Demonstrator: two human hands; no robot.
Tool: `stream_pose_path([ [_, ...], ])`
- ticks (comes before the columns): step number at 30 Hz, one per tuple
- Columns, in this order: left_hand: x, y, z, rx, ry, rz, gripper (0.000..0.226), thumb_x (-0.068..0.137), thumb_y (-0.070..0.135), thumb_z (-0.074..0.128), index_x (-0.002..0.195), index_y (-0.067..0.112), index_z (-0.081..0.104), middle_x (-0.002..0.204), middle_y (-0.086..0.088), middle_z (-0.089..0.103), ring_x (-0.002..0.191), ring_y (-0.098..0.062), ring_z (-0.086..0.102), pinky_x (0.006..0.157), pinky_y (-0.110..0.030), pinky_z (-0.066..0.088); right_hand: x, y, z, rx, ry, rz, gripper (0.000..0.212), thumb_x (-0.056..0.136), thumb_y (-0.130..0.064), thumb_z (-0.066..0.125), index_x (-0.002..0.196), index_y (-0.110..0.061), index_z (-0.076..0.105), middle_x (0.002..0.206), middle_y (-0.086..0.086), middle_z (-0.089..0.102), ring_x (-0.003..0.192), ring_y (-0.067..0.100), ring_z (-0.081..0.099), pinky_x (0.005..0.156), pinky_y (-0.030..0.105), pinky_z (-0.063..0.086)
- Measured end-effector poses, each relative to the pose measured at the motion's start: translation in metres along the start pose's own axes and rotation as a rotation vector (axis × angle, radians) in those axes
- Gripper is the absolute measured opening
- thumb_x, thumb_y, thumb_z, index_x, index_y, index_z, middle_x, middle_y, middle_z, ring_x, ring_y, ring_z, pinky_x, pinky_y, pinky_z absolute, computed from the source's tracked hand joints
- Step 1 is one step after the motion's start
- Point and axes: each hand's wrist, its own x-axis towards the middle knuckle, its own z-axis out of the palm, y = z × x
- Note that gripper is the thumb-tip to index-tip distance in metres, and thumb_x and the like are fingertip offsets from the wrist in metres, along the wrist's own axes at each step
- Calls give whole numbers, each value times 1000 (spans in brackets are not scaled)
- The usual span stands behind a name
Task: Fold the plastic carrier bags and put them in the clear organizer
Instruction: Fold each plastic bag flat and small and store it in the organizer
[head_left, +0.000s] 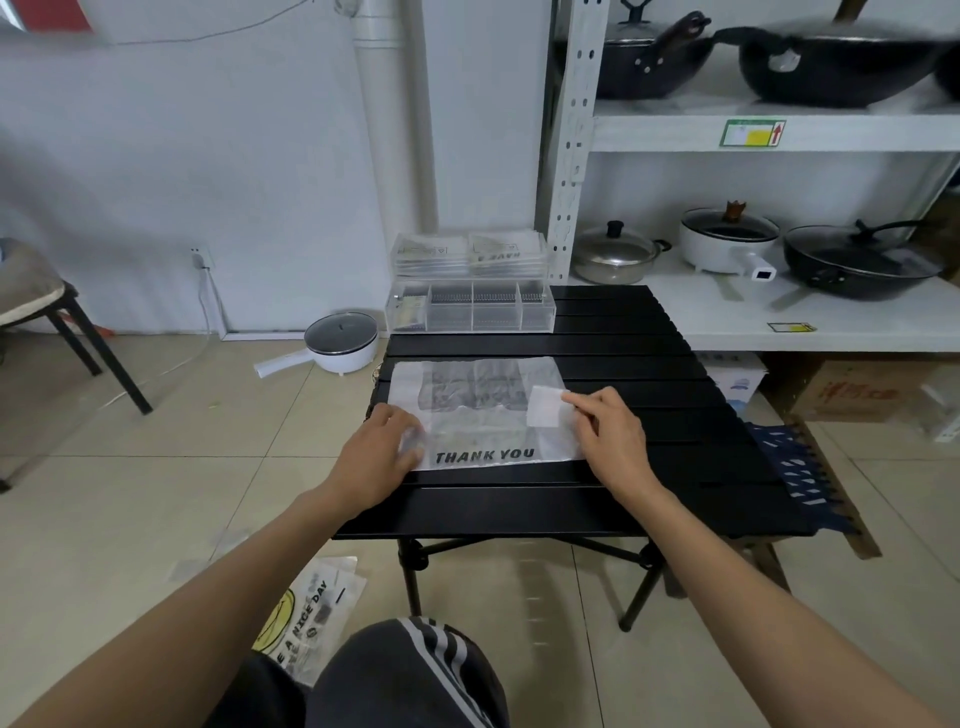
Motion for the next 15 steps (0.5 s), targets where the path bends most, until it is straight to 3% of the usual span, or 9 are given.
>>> stream_pose_path([
  [3,4,-1,-2,41,-73,-8,39,93,28,56,130,17,51,140,-5,40,114,-22,52,95,-28,42,11,-2,3,-92,-50,-106,35,99,-14,45,127,-25,63,123,-7,58,110,14,50,91,34,32],
  [6,7,0,-5,79,-141,-36,47,94,31,53,138,16,45,149,-6,32,119,-23,52,100,-30,40,20,-4,7,-318,-117,-154,36,99,-22,43,130,-31,58,140,-11,51,119,16,47,94,37,27],
  [11,7,2,-5,107,-161,-41,50,95,32,52,141,16,43,152,-7,30,124,-25,49,104,-32,40,26,-8,9,-608,-194,-140,42,97,-28,36,137,-32,48,144,-7,45,122,20,42,94,41,27],
  [15,4,2,-5,66,-106,-45,53,92,30,58,142,19,42,155,-4,23,118,-25,54,101,-33,41,27,-9,9,-629,-169,-198,43,95,-25,42,137,-31,49,145,-1,43,125,21,43,101,43,26],
])
